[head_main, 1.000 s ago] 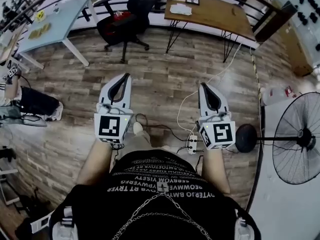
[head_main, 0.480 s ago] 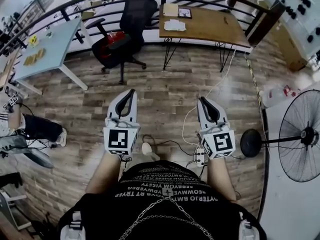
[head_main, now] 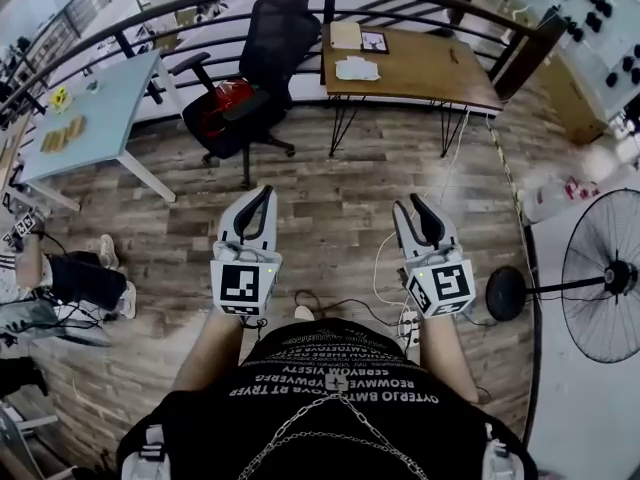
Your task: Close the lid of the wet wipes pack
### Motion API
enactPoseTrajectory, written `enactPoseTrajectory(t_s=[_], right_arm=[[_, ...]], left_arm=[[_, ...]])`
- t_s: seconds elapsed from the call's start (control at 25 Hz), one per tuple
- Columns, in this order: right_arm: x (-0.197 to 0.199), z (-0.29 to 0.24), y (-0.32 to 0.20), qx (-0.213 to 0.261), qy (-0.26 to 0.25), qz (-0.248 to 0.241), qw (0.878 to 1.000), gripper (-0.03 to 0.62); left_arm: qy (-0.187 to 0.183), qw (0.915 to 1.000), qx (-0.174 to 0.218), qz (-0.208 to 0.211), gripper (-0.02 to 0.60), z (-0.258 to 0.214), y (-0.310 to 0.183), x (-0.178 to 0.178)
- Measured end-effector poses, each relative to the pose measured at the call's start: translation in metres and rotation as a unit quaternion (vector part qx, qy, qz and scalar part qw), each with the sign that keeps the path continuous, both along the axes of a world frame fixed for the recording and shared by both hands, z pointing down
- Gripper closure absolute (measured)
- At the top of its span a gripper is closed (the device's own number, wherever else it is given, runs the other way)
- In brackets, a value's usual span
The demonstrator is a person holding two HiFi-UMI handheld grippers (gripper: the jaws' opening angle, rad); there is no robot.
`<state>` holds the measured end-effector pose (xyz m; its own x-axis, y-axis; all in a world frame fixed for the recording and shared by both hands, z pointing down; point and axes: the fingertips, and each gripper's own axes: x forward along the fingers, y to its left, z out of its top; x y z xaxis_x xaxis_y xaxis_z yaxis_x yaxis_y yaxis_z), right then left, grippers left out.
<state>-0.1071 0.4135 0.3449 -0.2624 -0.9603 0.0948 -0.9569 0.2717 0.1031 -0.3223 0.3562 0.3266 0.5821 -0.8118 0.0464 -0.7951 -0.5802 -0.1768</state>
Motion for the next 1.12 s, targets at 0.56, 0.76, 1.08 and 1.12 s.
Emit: enactPoseTrajectory(t_s=[0.56,0.76,1.08,1.12], right_arm=[[0.019,-0.002,-0.033,0.001,-0.031,0.036,0.999,0.482],[0.032,0.008,-0.072,-0.001,-0.037,0.026,0.999,0.480],[0.073,0.019,-0.129,-0.005,-0.051,0.028,0.998,0.480],[0.081,0.023,-0.135,-0.008,-0.052,0.033,0.998,0.480]], left_arm=[[0.007,0.9984,-0.034,0.045,0.554,0.026,-0.044,0.019],[0.005,0.9992,-0.028,0.028,0.554,0.027,-0.071,0.020],[-0.010,0.9992,-0.030,0.022,0.554,0.031,-0.128,0.060],[-0.013,0.9990,-0.035,0.025,0.554,0.036,-0.134,0.067]])
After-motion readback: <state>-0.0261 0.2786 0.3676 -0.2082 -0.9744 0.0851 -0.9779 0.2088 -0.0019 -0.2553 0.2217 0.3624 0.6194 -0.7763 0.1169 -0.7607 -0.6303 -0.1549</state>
